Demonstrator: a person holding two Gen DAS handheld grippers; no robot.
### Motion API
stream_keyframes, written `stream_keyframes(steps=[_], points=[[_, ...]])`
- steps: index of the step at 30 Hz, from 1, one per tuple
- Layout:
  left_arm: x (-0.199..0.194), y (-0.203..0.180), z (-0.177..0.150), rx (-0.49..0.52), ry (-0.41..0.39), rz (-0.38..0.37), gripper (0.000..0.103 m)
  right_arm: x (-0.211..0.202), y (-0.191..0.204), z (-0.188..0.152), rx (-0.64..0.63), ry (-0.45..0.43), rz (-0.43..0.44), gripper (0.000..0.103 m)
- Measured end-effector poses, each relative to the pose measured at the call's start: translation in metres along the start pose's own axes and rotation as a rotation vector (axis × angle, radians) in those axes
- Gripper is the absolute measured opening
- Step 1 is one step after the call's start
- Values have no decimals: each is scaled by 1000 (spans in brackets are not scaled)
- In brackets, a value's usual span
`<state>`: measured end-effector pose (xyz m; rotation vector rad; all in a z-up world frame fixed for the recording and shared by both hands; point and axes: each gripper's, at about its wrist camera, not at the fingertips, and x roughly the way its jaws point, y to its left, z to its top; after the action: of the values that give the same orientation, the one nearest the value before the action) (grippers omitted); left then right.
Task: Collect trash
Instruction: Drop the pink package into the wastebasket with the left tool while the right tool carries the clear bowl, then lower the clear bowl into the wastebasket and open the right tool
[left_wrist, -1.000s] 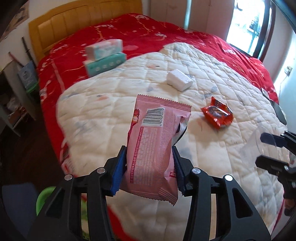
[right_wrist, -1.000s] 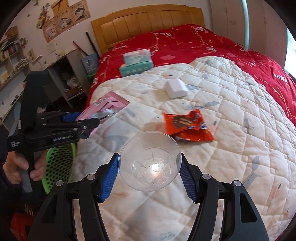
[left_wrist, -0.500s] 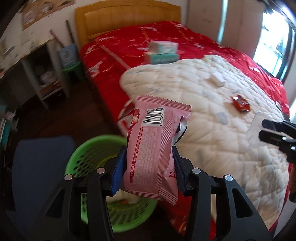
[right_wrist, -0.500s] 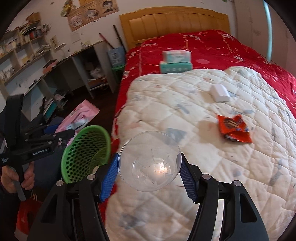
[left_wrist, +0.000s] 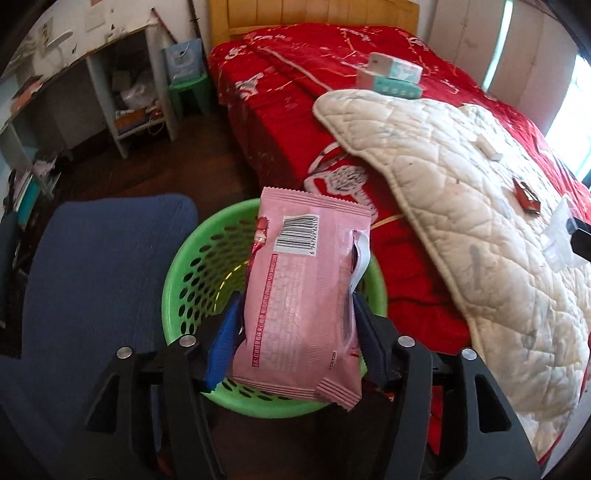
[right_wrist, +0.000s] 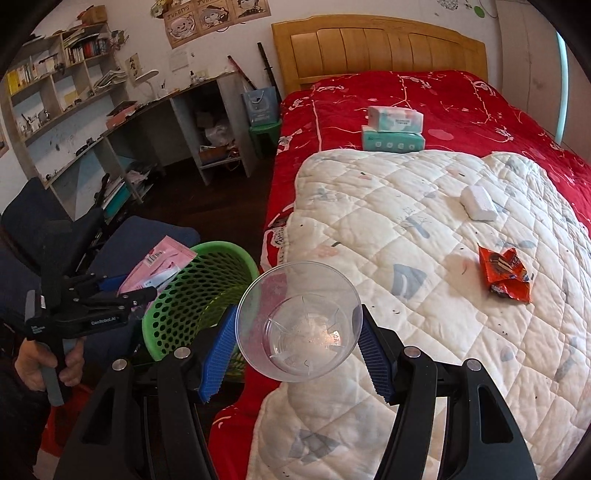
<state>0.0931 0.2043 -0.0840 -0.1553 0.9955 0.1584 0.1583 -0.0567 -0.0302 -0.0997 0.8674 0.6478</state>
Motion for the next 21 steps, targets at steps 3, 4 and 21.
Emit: stream_keyframes(steps=[3, 4, 21], points=[[1, 8, -5, -23, -1, -7, 71, 2, 5, 1, -12, 3, 3, 61], [1, 10, -6, -28, 0, -7, 71, 4, 6, 2, -14, 5, 5, 61], [-22, 58, -23, -154, -34, 47, 74, 40, 48, 11, -68, 48, 87, 61]])
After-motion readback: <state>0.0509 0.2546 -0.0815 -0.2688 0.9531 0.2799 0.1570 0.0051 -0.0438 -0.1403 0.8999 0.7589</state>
